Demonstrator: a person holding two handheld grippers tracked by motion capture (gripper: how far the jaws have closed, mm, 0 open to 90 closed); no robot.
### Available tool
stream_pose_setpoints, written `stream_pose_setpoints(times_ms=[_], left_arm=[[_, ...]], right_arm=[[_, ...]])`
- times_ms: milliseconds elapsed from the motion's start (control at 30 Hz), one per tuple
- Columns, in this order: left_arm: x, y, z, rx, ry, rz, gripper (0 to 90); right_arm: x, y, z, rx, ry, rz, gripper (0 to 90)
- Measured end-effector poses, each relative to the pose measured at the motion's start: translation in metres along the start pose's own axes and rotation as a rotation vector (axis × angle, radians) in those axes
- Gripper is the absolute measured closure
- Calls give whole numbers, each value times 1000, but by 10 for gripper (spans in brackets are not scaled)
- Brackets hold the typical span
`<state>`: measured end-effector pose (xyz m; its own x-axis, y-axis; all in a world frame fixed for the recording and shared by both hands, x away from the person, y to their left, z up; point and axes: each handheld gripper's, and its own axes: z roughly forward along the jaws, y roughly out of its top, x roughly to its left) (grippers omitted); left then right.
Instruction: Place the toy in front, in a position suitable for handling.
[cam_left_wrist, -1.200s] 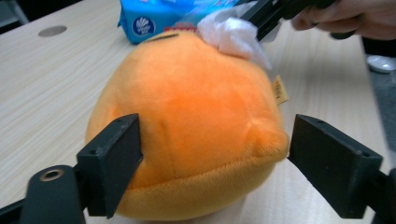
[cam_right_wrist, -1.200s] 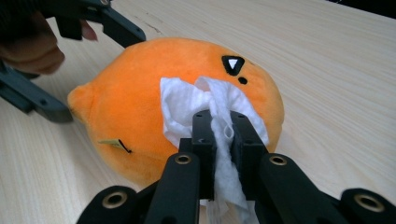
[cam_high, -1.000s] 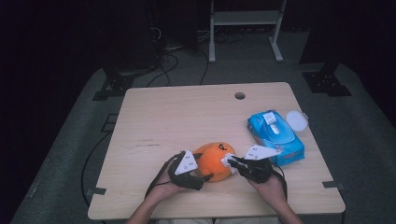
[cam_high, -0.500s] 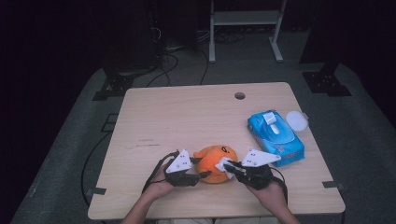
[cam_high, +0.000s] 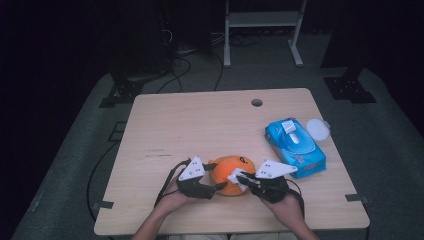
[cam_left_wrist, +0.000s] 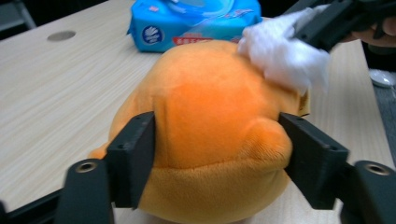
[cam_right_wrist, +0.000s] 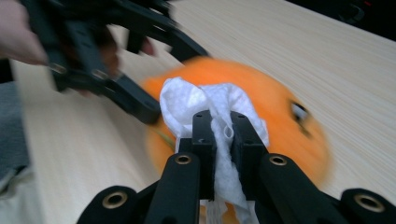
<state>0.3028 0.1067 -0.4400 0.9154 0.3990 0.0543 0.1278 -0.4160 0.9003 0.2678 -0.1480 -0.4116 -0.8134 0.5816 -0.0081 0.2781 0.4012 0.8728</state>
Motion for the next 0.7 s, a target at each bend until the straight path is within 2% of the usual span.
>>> stream_pose_setpoints(times_ms=[67,100,167,233,267,300,367,400,500,567,633,700], left_arm=[[-2,1,1,7,2,28,332],[-2,1,1,5,2,30,333],[-1,0,0,-1,0,23,327],[1,0,0,-5,21,-3,252],[2,1,0,-9,42,-32,182],[4,1,0,-12,44,-61,141],[6,0,2,-18,23,-97,130],[4,0,4,-12,15,-100,161],[0,0,6,-1,16,-54,237],[-4,1,6,9,18,-23,258],[-7,1,6,12,16,14,285],[-9,1,6,14,19,44,301]], right_arm=[[8,6,6,-3,20,-31,815],[10,9,7,0,14,-52,815],[6,11,7,-10,-1,-50,815],[-4,9,4,-8,-37,-29,815],[-9,6,2,-3,-55,-15,815],[-14,2,0,0,-59,10,815],[-20,-3,-3,-1,-55,36,815],[-19,-3,-4,-1,-53,36,815],[-6,2,1,-8,-29,8,815],[4,7,6,-6,-24,-28,815],[7,11,9,-9,-13,-43,815],[5,13,9,-13,-18,-39,816]])
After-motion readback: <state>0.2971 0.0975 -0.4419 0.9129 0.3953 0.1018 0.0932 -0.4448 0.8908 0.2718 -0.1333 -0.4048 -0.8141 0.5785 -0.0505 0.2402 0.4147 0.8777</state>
